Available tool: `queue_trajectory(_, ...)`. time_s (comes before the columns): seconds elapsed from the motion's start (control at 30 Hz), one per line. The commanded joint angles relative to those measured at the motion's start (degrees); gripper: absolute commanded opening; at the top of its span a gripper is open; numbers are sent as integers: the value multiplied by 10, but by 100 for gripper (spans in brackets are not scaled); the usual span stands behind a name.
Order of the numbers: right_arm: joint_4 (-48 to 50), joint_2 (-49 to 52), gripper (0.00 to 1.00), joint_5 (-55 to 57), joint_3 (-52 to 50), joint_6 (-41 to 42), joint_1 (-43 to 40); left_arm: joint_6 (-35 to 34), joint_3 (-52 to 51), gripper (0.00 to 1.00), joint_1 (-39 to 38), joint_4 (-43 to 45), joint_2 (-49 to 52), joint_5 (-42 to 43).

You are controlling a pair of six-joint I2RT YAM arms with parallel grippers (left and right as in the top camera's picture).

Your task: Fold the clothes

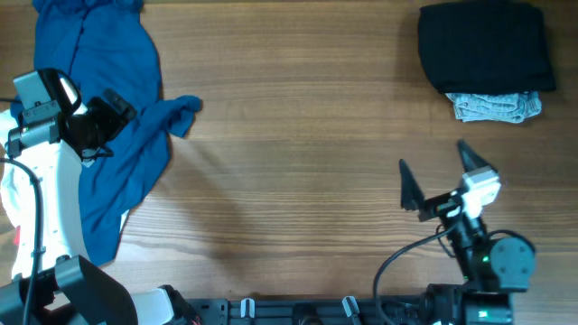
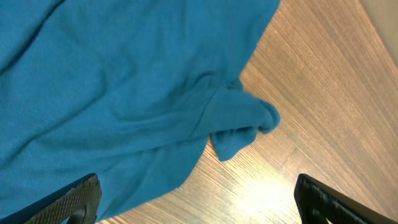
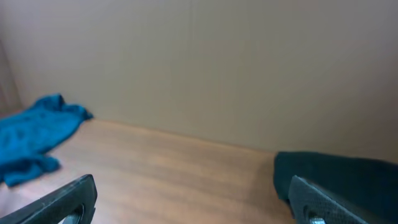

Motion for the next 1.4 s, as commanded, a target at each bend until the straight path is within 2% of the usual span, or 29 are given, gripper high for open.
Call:
queue_trajectory(0.0,7,-71,100,21,-59,-39,4,-7,1,100,2,1,3,3)
queue_trajectory(0.1,9,-115,99,34,-94,-40,4,-7,1,100,2,1,3,3)
queue_trajectory(0.23,31,-114,99,53,-125,-53,4,-7,1,100,2,1,3,3)
queue_trajectory(0.4,-17,-114,100,57,-125,-52,4,-7,1,100,2,1,3,3)
queue_trajectory(1.17,-17,-113,99,57,-124,-52,4,-7,1,100,2,1,0,3)
queue_trajectory(1.37,-17,-113,99,57,-124,-52,4,-7,1,100,2,0,-47,1)
